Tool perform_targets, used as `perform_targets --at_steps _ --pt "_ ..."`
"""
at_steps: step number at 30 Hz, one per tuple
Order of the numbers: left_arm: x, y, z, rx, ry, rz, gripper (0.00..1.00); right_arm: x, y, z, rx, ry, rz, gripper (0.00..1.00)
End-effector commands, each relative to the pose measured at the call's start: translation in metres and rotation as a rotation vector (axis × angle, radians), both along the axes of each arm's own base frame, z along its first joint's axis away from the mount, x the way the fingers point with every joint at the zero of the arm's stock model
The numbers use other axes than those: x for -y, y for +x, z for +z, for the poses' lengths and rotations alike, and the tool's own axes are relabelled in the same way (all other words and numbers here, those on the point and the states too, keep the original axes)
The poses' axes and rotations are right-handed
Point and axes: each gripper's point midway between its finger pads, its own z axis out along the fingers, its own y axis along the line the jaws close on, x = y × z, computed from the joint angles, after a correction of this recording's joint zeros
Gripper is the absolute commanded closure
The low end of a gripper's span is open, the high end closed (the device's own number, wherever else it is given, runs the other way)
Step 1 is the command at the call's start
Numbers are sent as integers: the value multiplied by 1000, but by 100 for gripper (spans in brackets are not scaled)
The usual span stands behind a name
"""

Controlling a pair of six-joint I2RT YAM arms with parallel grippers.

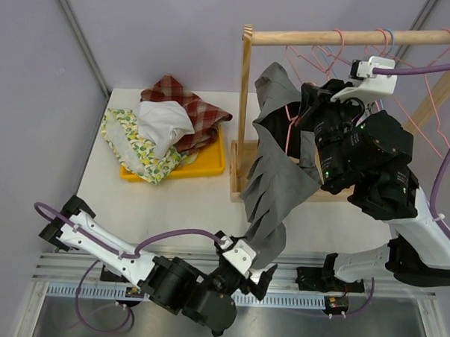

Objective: Remove the skirt from the hanger

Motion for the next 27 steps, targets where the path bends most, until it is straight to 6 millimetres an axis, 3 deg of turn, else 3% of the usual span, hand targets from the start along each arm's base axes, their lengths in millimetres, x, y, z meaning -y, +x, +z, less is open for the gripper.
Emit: perform_targets --at_steps 1,5,9,11,12,13,17,27 --pt "13 23 41 45 -134 41 1 1 -2 6 -12 124 19 100" --pt "26 36 49 81 -154 -3 5 -9 -1 -1 -25 117 35 100" --pt "36 58 51 102 -170 29 29 -12 0 1 -29 127 45 100" --pt "43 67 46 98 -165 37 76 -12 -1 3 -27 136 49 100" --pt "44 72 45 94 -157 40 92 -13 0 2 -27 134 47 100" --pt "46 72 48 84 -164 43 100 -13 0 3 -24 121 45 100" --pt "47 55 48 72 -144 -4 100 -12 5 9 1 93 -4 100" --pt "27 -41 24 18 -79 -107 100 3 25 42 70 43 -97 100"
